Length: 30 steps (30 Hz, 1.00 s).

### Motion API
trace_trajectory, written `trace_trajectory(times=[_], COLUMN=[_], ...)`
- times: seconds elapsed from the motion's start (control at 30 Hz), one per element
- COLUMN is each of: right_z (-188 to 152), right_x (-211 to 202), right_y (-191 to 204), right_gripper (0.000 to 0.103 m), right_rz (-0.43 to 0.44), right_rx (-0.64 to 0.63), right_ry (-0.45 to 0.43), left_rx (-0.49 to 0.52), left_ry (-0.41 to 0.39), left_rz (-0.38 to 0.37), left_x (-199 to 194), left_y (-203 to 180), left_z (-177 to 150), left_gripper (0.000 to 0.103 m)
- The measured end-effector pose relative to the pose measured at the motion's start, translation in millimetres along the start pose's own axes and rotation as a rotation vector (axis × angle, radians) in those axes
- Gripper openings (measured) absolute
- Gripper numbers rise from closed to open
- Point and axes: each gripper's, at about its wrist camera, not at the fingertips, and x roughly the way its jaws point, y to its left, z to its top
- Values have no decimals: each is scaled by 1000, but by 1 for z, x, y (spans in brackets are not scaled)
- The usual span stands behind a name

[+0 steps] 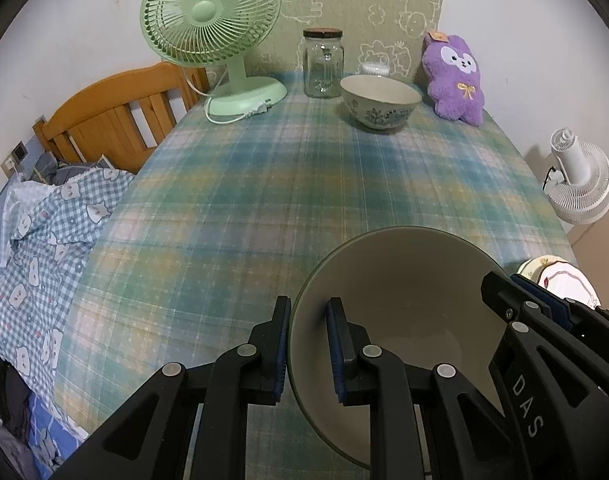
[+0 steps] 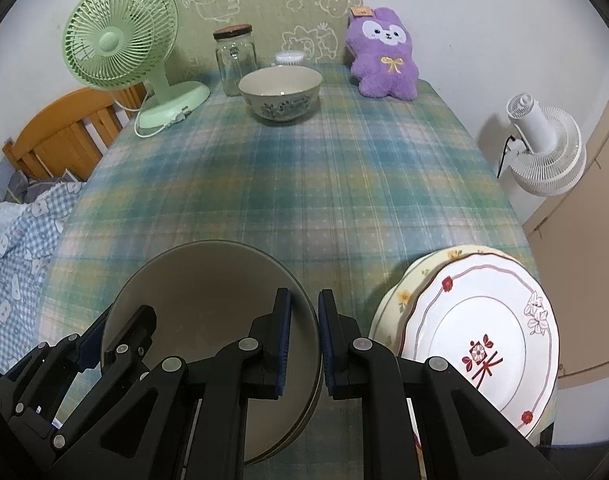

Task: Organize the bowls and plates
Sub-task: 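Lower the second grey plate onto the first grey plate with both grippers, then open both grippers and release the grey plate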

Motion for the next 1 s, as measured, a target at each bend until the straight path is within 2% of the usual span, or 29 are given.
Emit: trace_trajectory(times=[0.67,0.87,1.0], right_z=[-10,-13,-12], right_x=[4,1,-9], right_y=[-4,-5,-5], right_gripper=[17,18,18], right_rz=[1,11,20], right_rx=[19,23,1], right_ry=[16,30,-2], left_rx=[14,21,28], left_ry=[0,-2,-10], left_rz=[-13,-16,-35], left_x=[1,-3,-12], left_y=[-2,-3,-3], left_z=[-8,-10,-7], left_gripper=[16,27,36])
